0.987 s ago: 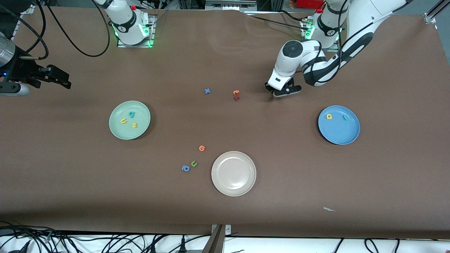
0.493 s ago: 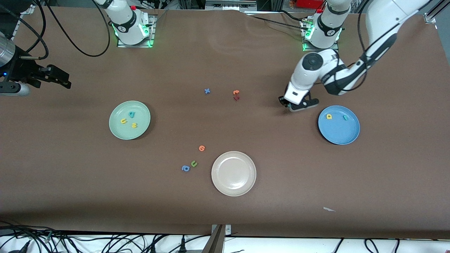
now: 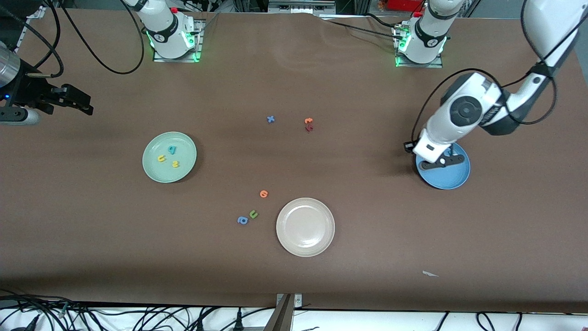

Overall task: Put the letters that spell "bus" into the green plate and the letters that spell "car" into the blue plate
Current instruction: 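Carry the teal c to the blue plate and release it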

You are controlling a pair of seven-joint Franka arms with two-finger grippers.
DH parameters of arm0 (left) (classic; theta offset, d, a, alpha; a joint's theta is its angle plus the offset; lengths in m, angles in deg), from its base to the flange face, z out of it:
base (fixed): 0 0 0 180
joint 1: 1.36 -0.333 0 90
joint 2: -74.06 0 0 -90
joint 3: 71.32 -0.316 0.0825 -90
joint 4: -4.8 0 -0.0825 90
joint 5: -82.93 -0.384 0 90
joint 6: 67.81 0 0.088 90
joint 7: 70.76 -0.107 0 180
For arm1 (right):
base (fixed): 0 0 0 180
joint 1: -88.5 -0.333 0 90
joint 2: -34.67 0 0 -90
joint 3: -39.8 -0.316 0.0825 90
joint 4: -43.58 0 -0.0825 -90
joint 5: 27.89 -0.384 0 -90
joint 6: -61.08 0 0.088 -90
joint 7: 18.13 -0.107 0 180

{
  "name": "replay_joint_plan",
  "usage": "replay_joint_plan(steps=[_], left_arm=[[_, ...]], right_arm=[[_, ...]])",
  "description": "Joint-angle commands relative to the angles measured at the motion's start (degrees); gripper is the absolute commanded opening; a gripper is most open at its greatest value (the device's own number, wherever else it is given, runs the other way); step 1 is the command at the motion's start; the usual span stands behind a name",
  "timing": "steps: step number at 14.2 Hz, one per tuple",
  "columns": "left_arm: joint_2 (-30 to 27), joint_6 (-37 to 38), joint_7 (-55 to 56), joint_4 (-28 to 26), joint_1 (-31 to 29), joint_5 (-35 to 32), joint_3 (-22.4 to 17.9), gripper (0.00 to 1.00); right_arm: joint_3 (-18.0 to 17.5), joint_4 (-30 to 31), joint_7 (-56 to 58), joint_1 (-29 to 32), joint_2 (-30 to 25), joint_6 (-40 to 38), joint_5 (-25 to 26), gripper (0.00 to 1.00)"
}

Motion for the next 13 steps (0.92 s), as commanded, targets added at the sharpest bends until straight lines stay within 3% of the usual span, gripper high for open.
replay_joint_plan(steps=[1,2,5,8,10,11,12,13], left_arm=[[0.6,2.9,-10.9,1.6,-5.6,1.8,0.2,0.00],[0.8,2.8,-13.9,1.6,-7.4,1.4,-0.1,0.00],[2.3,-3.1,-18.8,1.7,-7.5,0.9,-7.0,0.00],[4.2,-4.5,-18.1,1.7,-5.6,-0.6,-8.7,0.00],[4.8,-5.5,-17.7,1.7,-3.5,-1.2,-11.4,0.07],[5.1,-7.1,-17.4,1.8,-2.0,-1.3,-12.6,0.17],[5.1,-7.8,-17.3,2.2,-0.4,-1.5,-14.7,0.37],[5.1,-7.8,-17.4,3.0,0.6,-1.5,-15.4,0.66]], right_arm=[[0.0,-0.4,0.7,0.0,-0.5,-1.1,0.2,1.00],[0.0,-0.4,0.7,0.0,-0.5,-1.0,0.1,1.00],[0.1,-0.4,0.7,0.0,-0.5,-1.1,0.1,1.00],[0.2,-0.4,0.8,0.0,-0.4,-1.1,0.1,1.00],[0.3,-0.4,0.7,0.0,-0.3,-1.1,0.1,1.00],[0.3,-0.4,0.7,0.0,-0.3,-1.1,0.1,1.00],[0.3,-0.4,0.7,0.0,-0.3,-1.1,0.1,1.00],[0.3,-0.4,0.7,0.0,-0.3,-1.1,0.1,1.00]])
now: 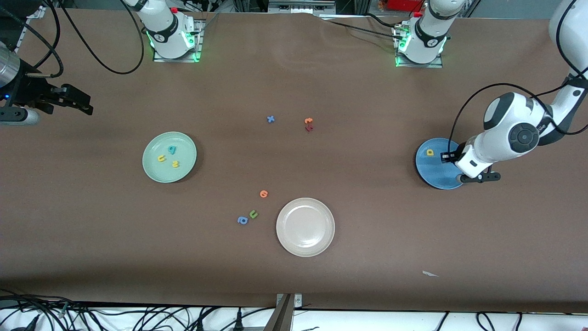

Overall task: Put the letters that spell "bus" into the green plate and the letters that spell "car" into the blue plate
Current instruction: 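Carry the teal c to the blue plate and release it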

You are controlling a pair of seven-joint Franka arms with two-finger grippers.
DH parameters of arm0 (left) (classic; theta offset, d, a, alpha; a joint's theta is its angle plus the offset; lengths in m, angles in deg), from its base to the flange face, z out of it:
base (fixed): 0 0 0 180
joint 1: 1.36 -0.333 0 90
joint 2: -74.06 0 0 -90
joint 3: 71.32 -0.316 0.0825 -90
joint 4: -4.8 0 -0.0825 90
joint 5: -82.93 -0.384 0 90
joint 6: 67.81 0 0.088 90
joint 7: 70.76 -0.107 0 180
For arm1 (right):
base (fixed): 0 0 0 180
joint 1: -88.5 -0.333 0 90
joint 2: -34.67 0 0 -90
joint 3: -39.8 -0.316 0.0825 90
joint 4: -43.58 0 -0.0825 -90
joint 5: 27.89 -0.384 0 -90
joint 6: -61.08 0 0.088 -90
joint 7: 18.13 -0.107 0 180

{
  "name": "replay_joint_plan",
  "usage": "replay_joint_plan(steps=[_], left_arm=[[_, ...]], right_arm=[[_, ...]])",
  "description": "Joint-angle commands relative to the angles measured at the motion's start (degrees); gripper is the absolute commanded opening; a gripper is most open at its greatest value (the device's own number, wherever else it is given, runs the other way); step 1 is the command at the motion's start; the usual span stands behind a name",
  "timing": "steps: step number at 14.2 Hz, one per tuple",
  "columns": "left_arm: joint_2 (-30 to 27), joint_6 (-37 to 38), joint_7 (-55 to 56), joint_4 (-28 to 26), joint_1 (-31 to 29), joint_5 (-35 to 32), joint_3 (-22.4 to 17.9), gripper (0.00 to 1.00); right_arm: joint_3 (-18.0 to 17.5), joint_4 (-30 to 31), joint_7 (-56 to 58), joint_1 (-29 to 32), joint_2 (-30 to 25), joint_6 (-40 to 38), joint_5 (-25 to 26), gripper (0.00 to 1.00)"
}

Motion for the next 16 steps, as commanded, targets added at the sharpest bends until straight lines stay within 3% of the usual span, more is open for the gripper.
replay_joint_plan(steps=[1,4,10,13,16], left_arm=[[0.2,-0.6,0.2,2.0,2.8,-1.3,-2.4,0.96],[-0.2,2.4,0.1,5.5,3.5,-0.7,-1.9,1.00],[-0.5,26.1,-3.4,21.1,4.8,-0.2,2.2,1.00],[-0.8,29.2,-3.4,24.4,4.6,0.1,3.6,1.00],[-1.0,32.0,-3.3,30.4,4.7,5.3,3.6,1.00]], right_arm=[[0.2,-0.4,0.7,0.0,-0.3,-0.9,0.1,1.00],[0.2,-0.3,0.7,0.0,-0.3,-0.9,0.1,1.00],[0.3,-0.3,0.7,0.0,-0.3,-0.9,0.1,1.00],[0.3,-0.3,0.8,0.1,-0.3,-0.9,0.1,1.00],[0.3,-0.3,0.8,0.1,-0.3,-0.9,0.1,1.00]])
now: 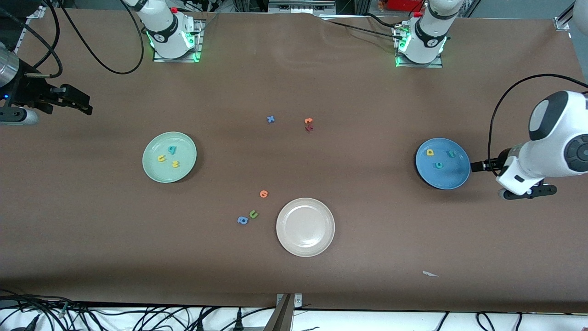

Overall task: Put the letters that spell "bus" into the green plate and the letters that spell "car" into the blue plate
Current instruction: 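Carry the teal c to the blue plate and release it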

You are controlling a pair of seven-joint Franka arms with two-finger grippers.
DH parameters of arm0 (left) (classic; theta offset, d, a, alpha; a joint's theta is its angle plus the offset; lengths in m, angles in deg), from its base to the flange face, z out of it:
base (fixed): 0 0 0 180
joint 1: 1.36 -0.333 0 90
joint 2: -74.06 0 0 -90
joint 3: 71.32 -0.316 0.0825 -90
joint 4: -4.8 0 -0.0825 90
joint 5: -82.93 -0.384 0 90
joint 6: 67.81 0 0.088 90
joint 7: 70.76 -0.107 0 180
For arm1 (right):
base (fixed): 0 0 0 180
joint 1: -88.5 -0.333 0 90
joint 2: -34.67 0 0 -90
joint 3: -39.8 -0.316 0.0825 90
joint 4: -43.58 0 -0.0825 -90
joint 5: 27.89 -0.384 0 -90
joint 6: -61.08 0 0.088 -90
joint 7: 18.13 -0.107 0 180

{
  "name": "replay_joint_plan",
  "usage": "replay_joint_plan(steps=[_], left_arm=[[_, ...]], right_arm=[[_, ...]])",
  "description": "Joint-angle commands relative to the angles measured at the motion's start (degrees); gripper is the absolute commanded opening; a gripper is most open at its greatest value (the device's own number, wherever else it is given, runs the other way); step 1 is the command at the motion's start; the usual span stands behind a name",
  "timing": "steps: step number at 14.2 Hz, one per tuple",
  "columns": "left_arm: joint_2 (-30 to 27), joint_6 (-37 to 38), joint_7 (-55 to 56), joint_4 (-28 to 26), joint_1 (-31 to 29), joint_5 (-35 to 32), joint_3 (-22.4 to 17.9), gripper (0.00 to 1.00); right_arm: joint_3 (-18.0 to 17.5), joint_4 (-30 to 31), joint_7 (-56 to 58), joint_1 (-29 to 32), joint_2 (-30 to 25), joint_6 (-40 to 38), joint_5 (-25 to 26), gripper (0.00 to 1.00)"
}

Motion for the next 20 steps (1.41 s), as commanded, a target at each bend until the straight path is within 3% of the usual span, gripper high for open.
replay_joint_plan(steps=[1,5,7,9,11,12,13,15,20], left_arm=[[-0.4,3.3,-1.2,6.4,0.6,5.1,-0.2,1.00],[-1.6,3.4,-0.3,6.9,0.1,5.7,-0.7,1.00],[-1.6,3.4,-0.5,6.9,2.9,7.6,-5.1,1.00],[-4.3,3.3,-1.2,8.2,13.4,15.9,-18.7,1.00],[-6.5,3.2,-1.2,9.1,28.5,25.3,-36.7,1.00],[-7.5,3.0,-1.9,9.3,33.9,29.4,-43.2,0.99],[-8.2,3.0,-4.1,9.3,37.3,32.2,-47.1,0.99],[-10.0,3.2,-8.3,7.9,41.0,35.4,-51.3,0.99],[-10.3,3.3,-8.8,7.9,41.5,35.7,-54.0,0.99]], right_arm=[[0.2,-0.3,0.7,0.0,-0.3,-1.3,0.1,1.00],[0.2,-0.3,0.7,0.0,-0.3,-1.5,0.1,1.00],[0.2,-0.3,0.7,0.0,-0.3,-1.5,0.1,1.00],[0.3,-0.3,0.7,0.0,-0.3,-1.5,0.1,1.00],[0.3,-0.3,0.7,0.0,-0.3,-1.5,0.1,1.00],[0.3,-0.3,0.7,0.0,-0.3,-1.5,0.1,1.00],[0.3,-0.3,0.7,0.0,-0.3,-1.5,0.1,1.00],[0.3,-0.3,0.7,0.0,-0.3,-1.5,0.1,1.00],[0.3,-0.3,0.7,0.0,-0.3,-1.5,0.1,1.00]])
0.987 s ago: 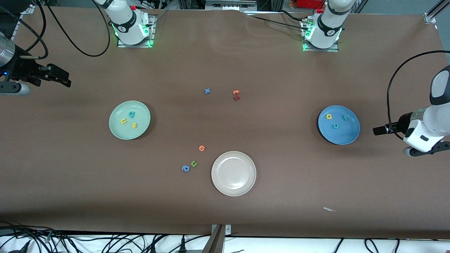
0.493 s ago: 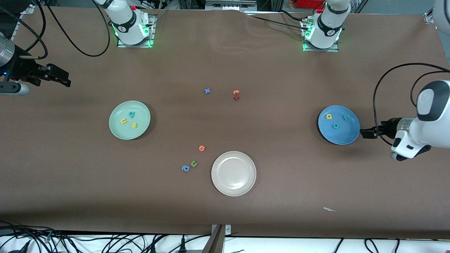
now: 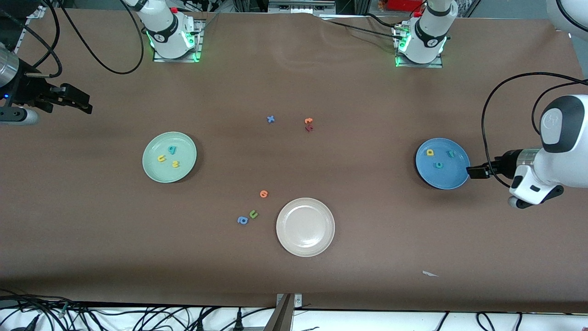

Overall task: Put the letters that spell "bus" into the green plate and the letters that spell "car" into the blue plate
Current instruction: 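Carry the teal c to the blue plate and release it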

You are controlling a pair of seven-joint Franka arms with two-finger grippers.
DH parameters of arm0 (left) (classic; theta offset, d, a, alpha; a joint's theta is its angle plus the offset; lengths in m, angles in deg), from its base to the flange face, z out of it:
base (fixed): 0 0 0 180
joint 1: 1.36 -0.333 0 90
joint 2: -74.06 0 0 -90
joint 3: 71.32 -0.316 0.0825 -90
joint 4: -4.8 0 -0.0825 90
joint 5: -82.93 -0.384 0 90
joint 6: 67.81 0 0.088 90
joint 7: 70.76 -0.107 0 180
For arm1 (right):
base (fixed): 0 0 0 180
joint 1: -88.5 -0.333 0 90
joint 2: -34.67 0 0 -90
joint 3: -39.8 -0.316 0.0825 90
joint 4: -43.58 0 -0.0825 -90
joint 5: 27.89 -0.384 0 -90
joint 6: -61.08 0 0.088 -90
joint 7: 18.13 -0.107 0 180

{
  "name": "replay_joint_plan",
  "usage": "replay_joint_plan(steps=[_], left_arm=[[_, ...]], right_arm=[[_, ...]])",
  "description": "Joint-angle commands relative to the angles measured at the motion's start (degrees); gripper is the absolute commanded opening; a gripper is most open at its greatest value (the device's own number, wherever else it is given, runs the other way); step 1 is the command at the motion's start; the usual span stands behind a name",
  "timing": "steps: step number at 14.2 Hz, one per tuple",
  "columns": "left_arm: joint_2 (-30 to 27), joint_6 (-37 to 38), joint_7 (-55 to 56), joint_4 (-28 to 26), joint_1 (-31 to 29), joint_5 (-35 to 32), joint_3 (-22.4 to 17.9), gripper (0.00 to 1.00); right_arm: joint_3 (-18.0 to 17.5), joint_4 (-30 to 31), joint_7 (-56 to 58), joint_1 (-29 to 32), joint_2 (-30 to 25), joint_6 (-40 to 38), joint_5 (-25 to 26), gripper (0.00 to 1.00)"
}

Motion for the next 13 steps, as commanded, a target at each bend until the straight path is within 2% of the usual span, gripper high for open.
replay_joint_plan(steps=[1,9,13], left_arm=[[-1.6,0.3,-2.1,-1.4,0.3,1.7,-2.1,0.99],[-3.7,-0.2,-2.3,0.3,0.0,1.1,-2.1,0.99],[-7.3,0.2,-4.6,-2.1,1.2,1.0,-1.7,0.97]], right_arm=[[0.1,-0.3,0.7,0.0,-0.4,-0.7,0.1,1.00],[0.6,-0.3,0.7,0.0,-0.4,-0.8,0.1,1.00],[0.6,-0.3,0.7,0.0,-0.4,-0.7,0.1,1.00]])
